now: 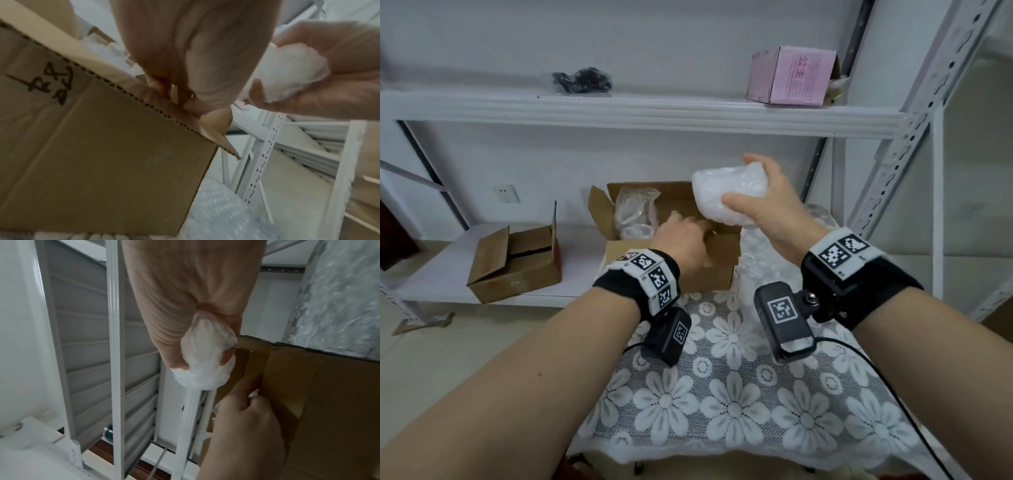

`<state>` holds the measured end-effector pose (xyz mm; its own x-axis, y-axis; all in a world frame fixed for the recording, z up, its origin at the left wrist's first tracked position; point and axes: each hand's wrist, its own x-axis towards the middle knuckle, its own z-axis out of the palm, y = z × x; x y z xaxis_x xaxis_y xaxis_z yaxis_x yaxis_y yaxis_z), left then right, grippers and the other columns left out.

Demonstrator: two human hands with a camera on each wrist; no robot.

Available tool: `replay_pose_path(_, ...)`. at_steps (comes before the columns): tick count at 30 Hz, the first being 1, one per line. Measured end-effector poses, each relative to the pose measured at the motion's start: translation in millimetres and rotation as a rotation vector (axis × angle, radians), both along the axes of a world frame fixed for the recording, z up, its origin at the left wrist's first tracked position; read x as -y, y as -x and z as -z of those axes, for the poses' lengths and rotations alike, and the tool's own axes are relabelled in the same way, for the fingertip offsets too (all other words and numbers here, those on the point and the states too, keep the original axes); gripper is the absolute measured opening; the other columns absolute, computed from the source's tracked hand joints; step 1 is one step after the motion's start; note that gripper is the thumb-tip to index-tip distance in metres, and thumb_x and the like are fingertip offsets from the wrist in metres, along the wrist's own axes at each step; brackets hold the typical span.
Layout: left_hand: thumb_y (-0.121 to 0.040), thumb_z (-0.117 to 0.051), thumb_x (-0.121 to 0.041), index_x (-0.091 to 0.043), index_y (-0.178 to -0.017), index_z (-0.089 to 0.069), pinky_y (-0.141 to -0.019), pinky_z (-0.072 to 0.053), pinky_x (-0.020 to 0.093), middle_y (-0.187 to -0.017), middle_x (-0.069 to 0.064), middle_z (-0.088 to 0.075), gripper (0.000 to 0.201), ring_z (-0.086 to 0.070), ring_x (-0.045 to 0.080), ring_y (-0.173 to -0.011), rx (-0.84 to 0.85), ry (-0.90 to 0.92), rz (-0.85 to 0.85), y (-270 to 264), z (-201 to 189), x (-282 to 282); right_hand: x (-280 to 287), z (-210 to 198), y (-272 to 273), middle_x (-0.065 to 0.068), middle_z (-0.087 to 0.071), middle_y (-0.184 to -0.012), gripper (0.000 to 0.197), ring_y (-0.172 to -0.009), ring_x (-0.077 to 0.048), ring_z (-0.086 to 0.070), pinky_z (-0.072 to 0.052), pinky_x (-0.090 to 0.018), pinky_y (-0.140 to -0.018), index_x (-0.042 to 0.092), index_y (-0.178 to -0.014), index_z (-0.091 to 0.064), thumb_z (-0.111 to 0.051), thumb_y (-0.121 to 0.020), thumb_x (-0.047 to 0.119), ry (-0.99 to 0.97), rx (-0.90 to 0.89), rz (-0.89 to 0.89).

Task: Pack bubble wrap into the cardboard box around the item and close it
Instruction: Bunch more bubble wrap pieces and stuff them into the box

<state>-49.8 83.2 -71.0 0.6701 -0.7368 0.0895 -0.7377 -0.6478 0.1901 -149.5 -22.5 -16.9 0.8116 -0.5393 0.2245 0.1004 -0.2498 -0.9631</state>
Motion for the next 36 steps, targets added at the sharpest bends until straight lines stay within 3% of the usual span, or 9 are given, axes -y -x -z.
replay_pose_path(3, -0.094, -0.034, -0.032, -0.026, -0.145, -0.035, -0.109, -0.024, 0.046, -0.15, 0.002, -0.038, 0.052, -0.026, 0.031, -0.137, 0.07, -0.154, -0.015, 1.0, -0.4, 3.5, -2.0, 6.0, -12.9, -0.003, -0.038, -0.136, 0.081, -0.117, -0.022, -0.047, -0.051, -0.037, -0.095, 0.025, -0.143, -0.029, -0.07, -0.076, 0.005, 0.053, -0.081, -0.017)
replay_pose_path(6, -0.096, -0.025, -0.04, -0.019, -0.143, -0.04, -0.113, -0.016, 0.051, -0.151, 0.004, -0.036, 0.053, -0.019, 0.03, -0.142, 0.021, -0.171, -0.076, -1.8, -0.9, 1.5, 1.0, 12.2, -21.6, -0.003, -0.038, -0.129, 0.083, -0.115, -0.023, -0.047, -0.052, -0.04, -0.094, 0.021, -0.143, -0.022, -0.069, -0.076, 0.007, 0.068, -0.144, 0.01)
replay_pose_path(10, -0.096, -0.015, -0.055, -0.011, -0.12, -0.062, -0.111, -0.024, 0.048, -0.137, 0.01, -0.052, 0.069, -0.035, 0.029, -0.135, 0.109, -0.169, -0.184, -7.1, 4.3, -12.7, 9.2, 14.8, -30.0, -0.006, -0.04, -0.122, 0.074, -0.108, -0.02, -0.047, -0.051, -0.022, -0.071, 0.012, -0.136, -0.023, -0.069, -0.078, 0.008, 0.238, -0.168, 0.143)
replay_pose_path(15, -0.093, -0.011, -0.064, -0.005, -0.098, -0.071, -0.111, -0.025, 0.049, -0.123, 0.015, -0.063, 0.084, -0.038, 0.032, -0.132, 0.144, -0.204, -0.236, -10.7, 9.6, -21.0, 5.7, 23.0, -45.0, -0.007, -0.046, -0.12, 0.073, -0.102, -0.019, -0.051, -0.05, -0.033, -0.083, 0.008, -0.133, -0.031, -0.074, -0.076, 0.025, 0.47, -0.229, 0.117)
replay_pose_path(18, -0.093, -0.012, -0.064, -0.008, -0.085, -0.069, -0.108, -0.03, 0.045, -0.108, 0.013, -0.068, 0.081, -0.052, 0.03, -0.12, 0.135, -0.187, -0.224, -10.8, 10.0, -20.2, -2.6, 29.7, -54.7, -0.008, -0.049, -0.116, 0.057, -0.1, -0.025, -0.053, -0.048, -0.035, -0.078, 0.011, -0.127, -0.041, -0.065, -0.082, 0.037, 0.821, -0.358, 0.177)
replay_pose_path(21, -0.093, -0.013, -0.065, -0.012, -0.077, -0.061, -0.087, -0.039, 0.038, -0.091, 0.009, -0.066, 0.073, -0.062, 0.026, -0.096, 0.128, -0.184, -0.224, -9.1, 5.7, -19.5, -11.8, 30.0, -61.5, -0.016, -0.048, -0.124, 0.049, -0.111, -0.032, -0.048, -0.041, -0.036, -0.083, 0.007, -0.128, -0.042, -0.052, -0.091, 0.036, 1.077, -0.48, 0.2)
replay_pose_path(24, -0.093, -0.015, -0.065, -0.012, -0.074, -0.057, -0.07, -0.038, 0.033, -0.082, 0.006, -0.06, 0.071, -0.061, 0.025, -0.086, 0.12, -0.208, -0.242, -9.4, 3.0, -16.9, -16.7, 25.7, -65.5, -0.02, -0.045, -0.13, 0.044, -0.12, -0.035, -0.043, -0.041, -0.04, -0.091, 0.003, -0.132, -0.039, -0.043, -0.097, 0.029, 1.134, -0.611, 0.184)
replay_pose_path(30, -0.091, -0.012, -0.068, -0.01, -0.07, -0.057, -0.067, -0.042, 0.032, -0.074, 0.005, -0.056, 0.076, -0.059, 0.024, -0.078, 0.108, -0.199, -0.223, -10.9, 4.5, -21.4, -13.6, 21.3, -79.6, -0.018, -0.041, -0.137, 0.047, -0.129, -0.035, -0.034, -0.03, -0.051, -0.105, 0.009, -0.136, -0.039, -0.049, -0.093, 0.027, 1.227, -0.991, 0.051)
replay_pose_path(36, -0.097, -0.012, -0.057, -0.01, -0.074, -0.059, -0.068, -0.04, 0.033, -0.073, 0.005, -0.053, 0.07, -0.056, 0.024, -0.076, 0.136, -0.153, -0.183, -10.8, 8.7, -25.3, 0.7, 29.3, -69.6, -0.011, -0.016, -0.158, 0.073, -0.146, -0.029, -0.01, -0.004, -0.053, -0.117, 0.015, -0.151, -0.013, -0.04, -0.093, 0.05, 1.061, -0.873, -0.068)
